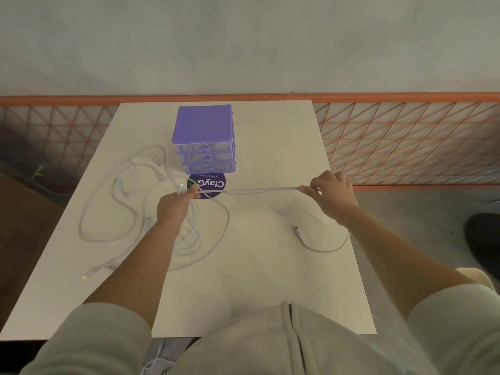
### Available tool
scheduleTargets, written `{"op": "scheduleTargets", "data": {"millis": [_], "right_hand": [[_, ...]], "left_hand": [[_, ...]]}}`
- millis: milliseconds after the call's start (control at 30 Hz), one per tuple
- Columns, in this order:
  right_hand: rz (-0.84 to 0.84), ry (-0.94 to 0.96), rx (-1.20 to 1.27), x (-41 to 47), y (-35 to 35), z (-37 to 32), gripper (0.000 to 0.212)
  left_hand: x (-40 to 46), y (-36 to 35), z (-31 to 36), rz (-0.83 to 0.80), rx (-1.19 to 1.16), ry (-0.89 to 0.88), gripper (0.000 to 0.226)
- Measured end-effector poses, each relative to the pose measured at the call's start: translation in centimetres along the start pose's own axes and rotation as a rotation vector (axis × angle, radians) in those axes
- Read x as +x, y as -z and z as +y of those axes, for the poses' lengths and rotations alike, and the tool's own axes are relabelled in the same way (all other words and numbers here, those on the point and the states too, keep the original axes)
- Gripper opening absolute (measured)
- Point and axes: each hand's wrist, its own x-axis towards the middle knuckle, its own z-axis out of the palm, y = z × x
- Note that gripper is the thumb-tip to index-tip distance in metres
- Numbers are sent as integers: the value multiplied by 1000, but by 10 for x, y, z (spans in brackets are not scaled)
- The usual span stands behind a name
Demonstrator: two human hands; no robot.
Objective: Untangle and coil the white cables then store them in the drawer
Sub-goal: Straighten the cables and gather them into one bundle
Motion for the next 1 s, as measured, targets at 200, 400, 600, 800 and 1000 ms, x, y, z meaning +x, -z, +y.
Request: {"op": "scheduleTargets", "data": {"millis": [200,400,600,800,1000], "right_hand": [[-95,-186,453,4,9,7,62],[-43,-347,392,0,12,36,66],[32,-358,242,-1,15,46,59],[-51,-335,18,3,6,51,49],[-172,-290,76,-3,-24,49,53]], "left_hand": [[8,11,4,55,-39,-18,33],[21,29,0,139,-120,36,35],[22,31,-7,139,-105,41,33],[25,30,-14,127,-56,45,32],[21,32,-13,131,-43,45,31]]}}
